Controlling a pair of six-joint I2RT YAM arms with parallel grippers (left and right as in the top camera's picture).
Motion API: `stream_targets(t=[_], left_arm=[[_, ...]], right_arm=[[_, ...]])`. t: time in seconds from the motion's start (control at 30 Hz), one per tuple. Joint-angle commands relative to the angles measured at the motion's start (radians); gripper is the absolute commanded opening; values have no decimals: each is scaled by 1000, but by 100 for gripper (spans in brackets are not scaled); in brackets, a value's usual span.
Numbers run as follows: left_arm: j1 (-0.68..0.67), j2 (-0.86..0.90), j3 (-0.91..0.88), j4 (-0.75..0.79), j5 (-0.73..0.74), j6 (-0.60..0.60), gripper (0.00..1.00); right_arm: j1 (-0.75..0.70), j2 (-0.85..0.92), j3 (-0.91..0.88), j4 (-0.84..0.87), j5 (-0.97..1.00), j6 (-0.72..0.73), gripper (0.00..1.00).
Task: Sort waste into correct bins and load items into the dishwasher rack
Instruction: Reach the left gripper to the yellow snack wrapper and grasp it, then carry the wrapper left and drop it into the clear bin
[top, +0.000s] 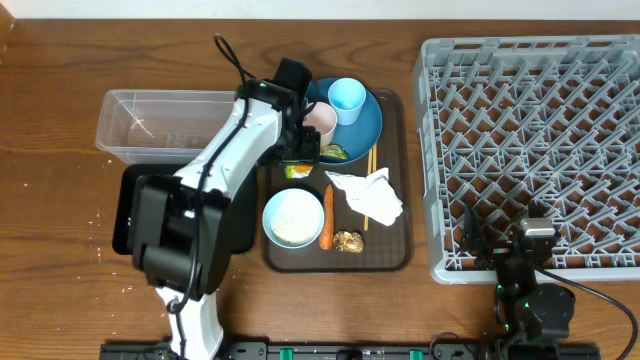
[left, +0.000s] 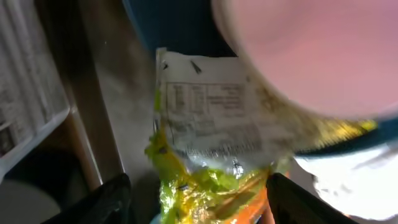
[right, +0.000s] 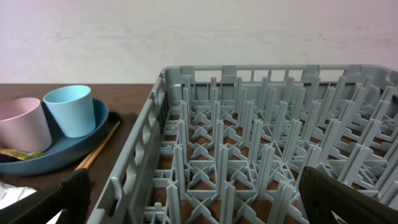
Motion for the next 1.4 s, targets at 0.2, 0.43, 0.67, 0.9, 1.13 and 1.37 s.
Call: stream_targets(t=[0.2,0.43,0.67,0.9,1.13,1.37], left_arm=[[2,56,3,-7,-23,-5,70],[2,56,3,-11,-23,-6,40],[2,53,3,-19,-10,-6,6],[5,-44,9,-24,45,-5,6],[18,-231,9,-33,37,-5,6],[68,-395,9,-44,-124,-6,6]], right_arm=[[0,-3,-1,-4,-3,-16,99],[0,-3,-1,-4,-3,-16,99],[0,-3,-1,-4,-3,-16,99],[0,-3,-1,-4,-3,-16,99],[0,-3,-1,-4,-3,-16,99],[0,-3,-1,-4,-3,-16,99]])
